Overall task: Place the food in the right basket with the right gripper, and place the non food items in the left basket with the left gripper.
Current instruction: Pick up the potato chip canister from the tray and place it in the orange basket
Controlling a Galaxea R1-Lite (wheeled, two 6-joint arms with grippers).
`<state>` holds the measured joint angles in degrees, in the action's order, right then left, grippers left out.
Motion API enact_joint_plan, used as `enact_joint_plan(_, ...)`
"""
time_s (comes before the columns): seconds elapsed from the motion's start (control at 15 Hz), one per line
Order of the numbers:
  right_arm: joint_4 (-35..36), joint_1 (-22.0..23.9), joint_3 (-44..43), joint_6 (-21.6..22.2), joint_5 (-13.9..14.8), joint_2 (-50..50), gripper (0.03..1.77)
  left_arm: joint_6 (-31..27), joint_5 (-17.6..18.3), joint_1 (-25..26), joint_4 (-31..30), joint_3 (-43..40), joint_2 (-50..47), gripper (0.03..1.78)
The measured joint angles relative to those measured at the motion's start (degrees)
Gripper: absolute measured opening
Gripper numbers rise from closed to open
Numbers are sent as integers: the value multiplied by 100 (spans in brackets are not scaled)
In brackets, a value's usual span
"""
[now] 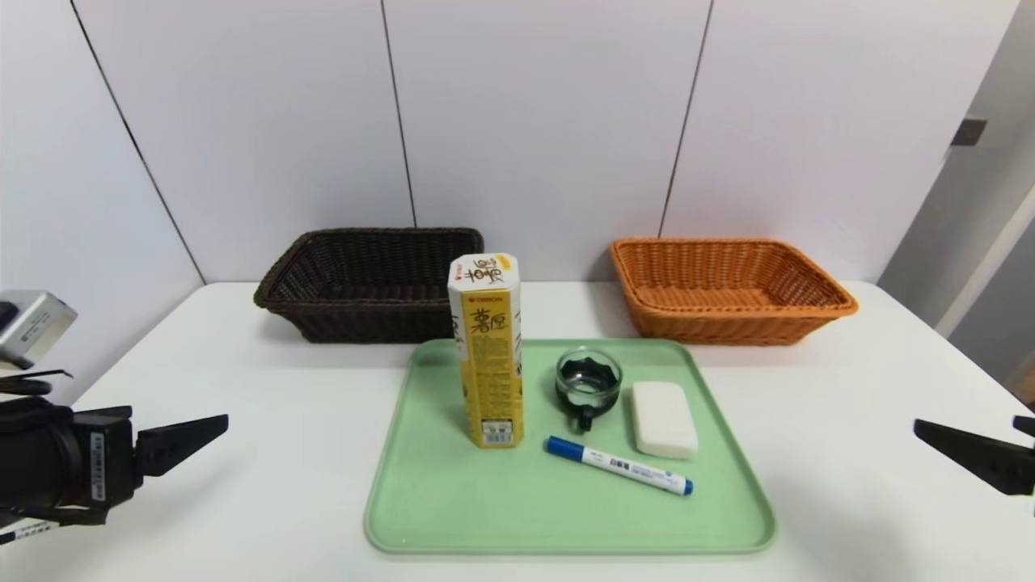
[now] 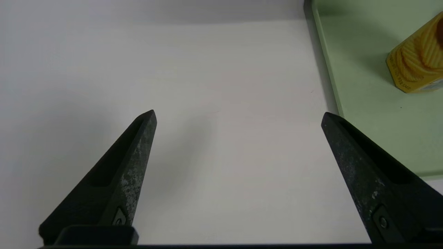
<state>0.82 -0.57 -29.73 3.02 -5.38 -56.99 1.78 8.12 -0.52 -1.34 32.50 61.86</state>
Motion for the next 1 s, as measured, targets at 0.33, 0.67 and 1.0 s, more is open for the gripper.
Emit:
enact_joint_plan(0.33, 135, -107, -375, -116, -95, -701, 170, -40, 401, -18, -417, 217, 540, 169)
enact_joint_plan(0.67, 87, -166, -573, -291, -99, -965, 170, -63, 393, -206, -414, 368, 895, 169)
enact_joint_plan(1.0, 83, -171, -605, -258, -90, -1031, 170, -631, 271, -232, -413, 383, 925, 169)
